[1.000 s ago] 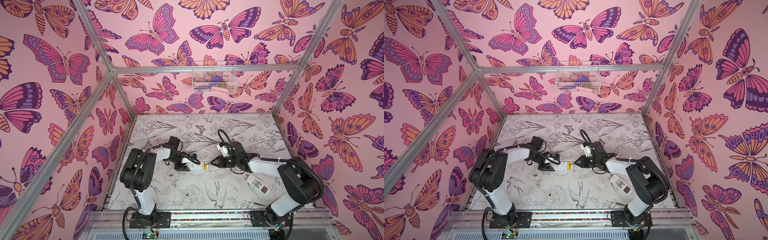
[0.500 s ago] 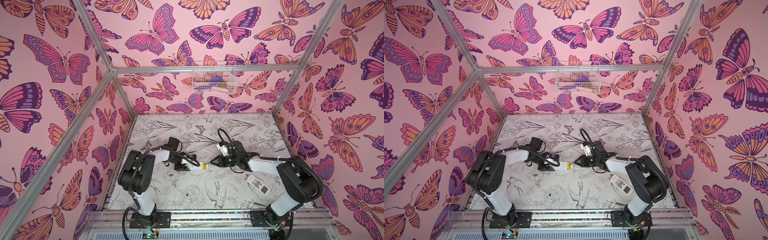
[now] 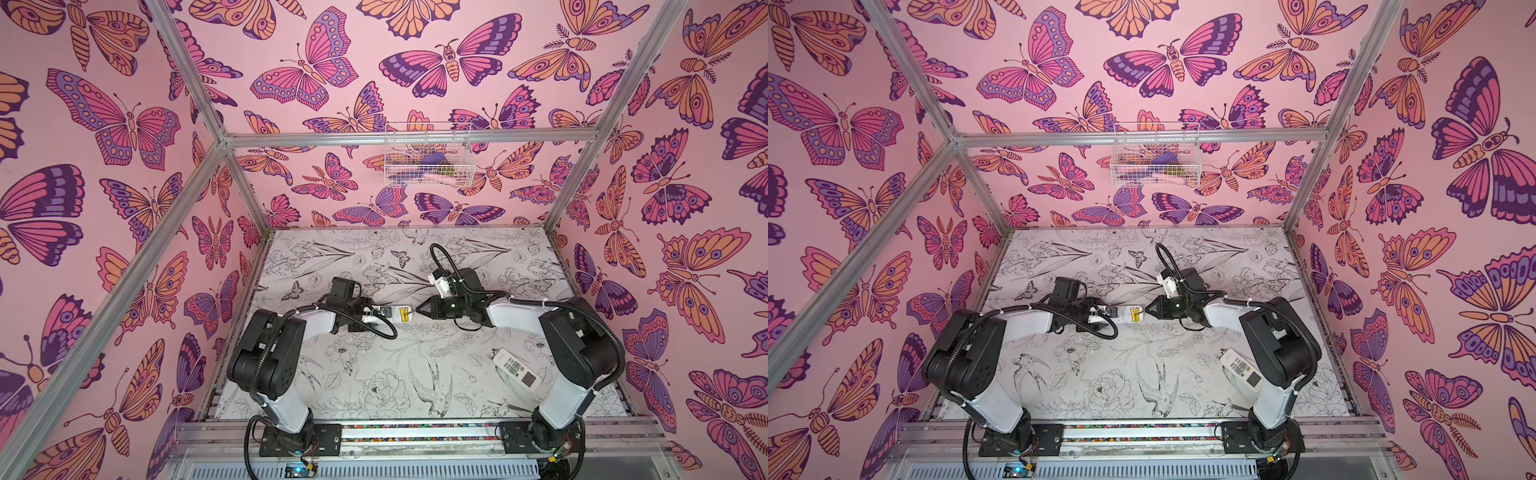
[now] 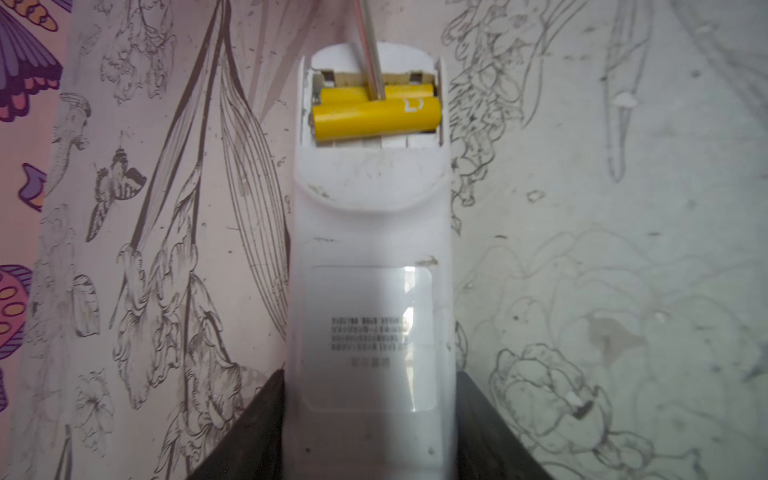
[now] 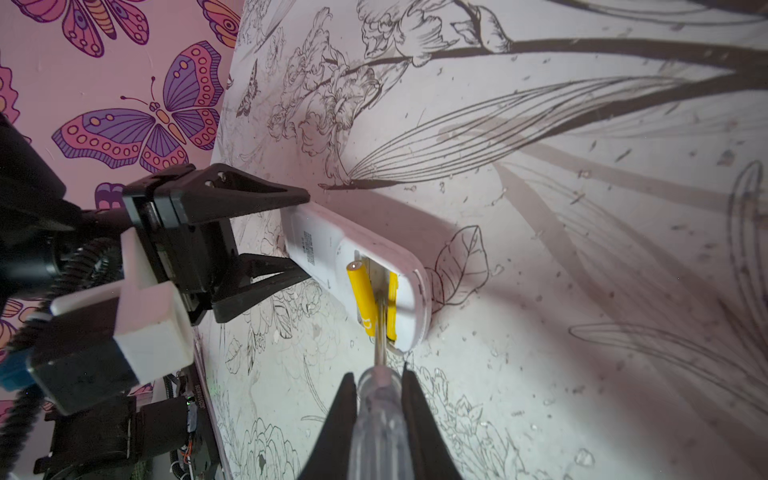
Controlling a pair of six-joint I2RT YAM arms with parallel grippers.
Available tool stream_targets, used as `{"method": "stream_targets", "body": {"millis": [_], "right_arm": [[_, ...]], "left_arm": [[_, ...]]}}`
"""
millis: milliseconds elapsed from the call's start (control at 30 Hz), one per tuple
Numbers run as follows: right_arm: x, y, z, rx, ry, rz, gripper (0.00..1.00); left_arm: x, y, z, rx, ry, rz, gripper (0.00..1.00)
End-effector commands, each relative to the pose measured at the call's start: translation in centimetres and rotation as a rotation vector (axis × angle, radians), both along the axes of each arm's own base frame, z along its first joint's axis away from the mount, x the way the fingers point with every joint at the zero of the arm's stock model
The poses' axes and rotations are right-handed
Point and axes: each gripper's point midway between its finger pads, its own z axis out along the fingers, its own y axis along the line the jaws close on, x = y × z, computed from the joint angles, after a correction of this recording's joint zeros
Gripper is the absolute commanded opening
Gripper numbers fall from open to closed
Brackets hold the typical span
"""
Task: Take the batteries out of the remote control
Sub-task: 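Lever one yellow battery up out of the compartment with the screwdriver tip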
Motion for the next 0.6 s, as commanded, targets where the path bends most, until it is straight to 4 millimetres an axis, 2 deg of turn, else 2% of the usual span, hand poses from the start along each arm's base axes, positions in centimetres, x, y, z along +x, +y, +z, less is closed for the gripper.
{"method": "stream_targets", "body": {"millis": [0, 400, 567], "right_arm": [[-0.2, 1.9, 1.7, 0.068, -0.024, 0.090, 0.00], [0.7, 2.3, 2.0, 0.092, -0.026, 0.084, 0.00], [1.0, 1.8, 1.9, 0.075, -0.024, 0.061, 0.00]], "left_arm": [[1.1, -0.6, 1.1, -0.008, -0.137, -0.019, 0.31], [3.6, -0.1, 2.3, 0.041, -0.361, 0.005, 0.30], [4.0, 0.1, 2.3, 0.061, -0.411, 0.005, 0.30]]}}
